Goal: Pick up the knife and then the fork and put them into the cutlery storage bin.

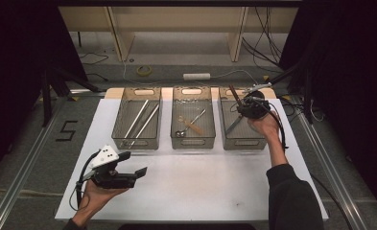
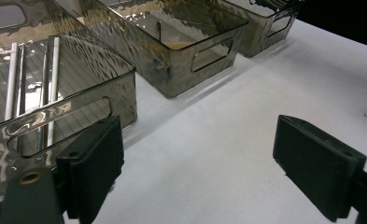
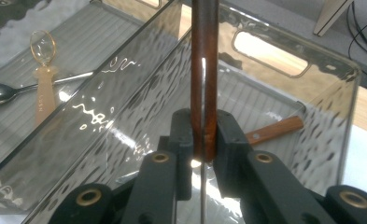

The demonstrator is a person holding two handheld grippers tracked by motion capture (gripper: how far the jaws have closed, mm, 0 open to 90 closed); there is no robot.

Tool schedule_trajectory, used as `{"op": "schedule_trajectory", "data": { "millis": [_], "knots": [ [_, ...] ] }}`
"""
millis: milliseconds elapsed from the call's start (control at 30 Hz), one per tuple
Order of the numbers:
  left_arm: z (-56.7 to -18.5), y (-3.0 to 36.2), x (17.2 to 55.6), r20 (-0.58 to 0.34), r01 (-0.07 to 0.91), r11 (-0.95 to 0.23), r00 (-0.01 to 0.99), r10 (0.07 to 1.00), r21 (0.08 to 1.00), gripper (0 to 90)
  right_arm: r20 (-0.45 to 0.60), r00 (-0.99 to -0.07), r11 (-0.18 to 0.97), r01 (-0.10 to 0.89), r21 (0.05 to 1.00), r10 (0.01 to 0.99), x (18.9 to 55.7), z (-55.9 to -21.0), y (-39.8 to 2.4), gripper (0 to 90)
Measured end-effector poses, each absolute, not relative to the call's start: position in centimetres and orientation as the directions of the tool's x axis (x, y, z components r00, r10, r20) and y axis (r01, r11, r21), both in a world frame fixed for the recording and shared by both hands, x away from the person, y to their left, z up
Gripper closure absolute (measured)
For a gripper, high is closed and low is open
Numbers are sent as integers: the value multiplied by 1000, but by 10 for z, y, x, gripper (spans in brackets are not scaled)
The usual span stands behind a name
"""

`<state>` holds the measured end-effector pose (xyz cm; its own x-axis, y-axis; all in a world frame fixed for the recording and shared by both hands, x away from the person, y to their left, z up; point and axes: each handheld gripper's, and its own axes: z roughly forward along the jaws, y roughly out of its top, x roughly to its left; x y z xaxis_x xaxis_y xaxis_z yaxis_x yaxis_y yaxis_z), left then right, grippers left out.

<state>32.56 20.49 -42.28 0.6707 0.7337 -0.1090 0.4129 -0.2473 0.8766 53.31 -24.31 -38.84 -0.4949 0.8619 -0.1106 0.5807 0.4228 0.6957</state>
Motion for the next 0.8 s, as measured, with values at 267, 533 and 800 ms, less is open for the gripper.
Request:
{"op": "schedule_trajectory", "data": {
  "millis": [267,533,800],
  "knots": [
    [-423,205,326,-106,411,-247,669,735,878,158,-103,-488,423,611,669,867,537,-404,-238,800],
    [-423,205,326,-104,412,-250,668,737,876,158,-95,-462,406,642,651,882,537,-416,-240,795],
    [-422,205,326,-106,412,-245,665,739,878,158,-66,-432,370,672,641,899,535,-418,-245,707]
  ]
}}
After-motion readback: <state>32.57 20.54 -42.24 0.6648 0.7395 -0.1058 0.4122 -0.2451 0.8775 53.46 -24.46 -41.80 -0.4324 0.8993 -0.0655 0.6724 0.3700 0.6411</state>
